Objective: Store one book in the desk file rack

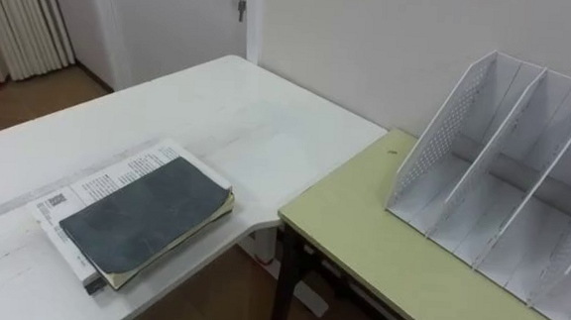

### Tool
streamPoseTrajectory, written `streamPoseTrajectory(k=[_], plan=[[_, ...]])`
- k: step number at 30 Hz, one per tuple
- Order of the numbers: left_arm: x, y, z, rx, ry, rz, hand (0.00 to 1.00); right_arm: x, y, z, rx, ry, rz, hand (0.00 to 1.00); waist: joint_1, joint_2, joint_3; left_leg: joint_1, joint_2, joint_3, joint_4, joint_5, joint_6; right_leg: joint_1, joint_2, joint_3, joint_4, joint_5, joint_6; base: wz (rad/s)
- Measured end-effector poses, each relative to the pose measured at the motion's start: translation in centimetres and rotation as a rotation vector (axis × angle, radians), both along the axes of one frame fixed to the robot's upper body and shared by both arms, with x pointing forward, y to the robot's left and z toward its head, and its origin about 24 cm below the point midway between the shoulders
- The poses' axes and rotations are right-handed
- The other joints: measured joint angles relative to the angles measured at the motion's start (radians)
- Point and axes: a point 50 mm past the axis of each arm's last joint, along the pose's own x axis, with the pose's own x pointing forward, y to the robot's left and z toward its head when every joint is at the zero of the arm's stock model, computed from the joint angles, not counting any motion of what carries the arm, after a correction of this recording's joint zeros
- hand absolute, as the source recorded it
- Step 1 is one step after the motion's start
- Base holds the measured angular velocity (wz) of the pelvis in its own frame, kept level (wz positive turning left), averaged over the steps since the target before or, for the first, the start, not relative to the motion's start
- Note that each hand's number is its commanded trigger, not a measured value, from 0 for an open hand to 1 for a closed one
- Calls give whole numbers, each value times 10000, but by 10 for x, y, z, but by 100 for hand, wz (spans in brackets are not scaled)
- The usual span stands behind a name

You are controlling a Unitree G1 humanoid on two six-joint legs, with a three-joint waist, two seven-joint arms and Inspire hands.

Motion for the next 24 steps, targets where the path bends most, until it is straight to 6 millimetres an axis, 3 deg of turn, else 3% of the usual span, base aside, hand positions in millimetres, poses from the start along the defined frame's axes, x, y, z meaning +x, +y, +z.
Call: streamPoseTrajectory(k=[13, 24], plan=[[0, 0, 0, 84, -63, -227, 0, 4, -1, 0, -250, -396, 100, 0, -5, 6, -12, 85, 3, 94, -118, 0, 0, 17, 19, 57, -19, 1, 3, -2], [20, 1, 2, 439, -681, -2075, 0, 8, -2, 0, -334, -687, 82, 0, -28, -30, -19, 98, -1, 113, -106, 0, 0, -5, 38, 137, 41, -19, 24, 0]])
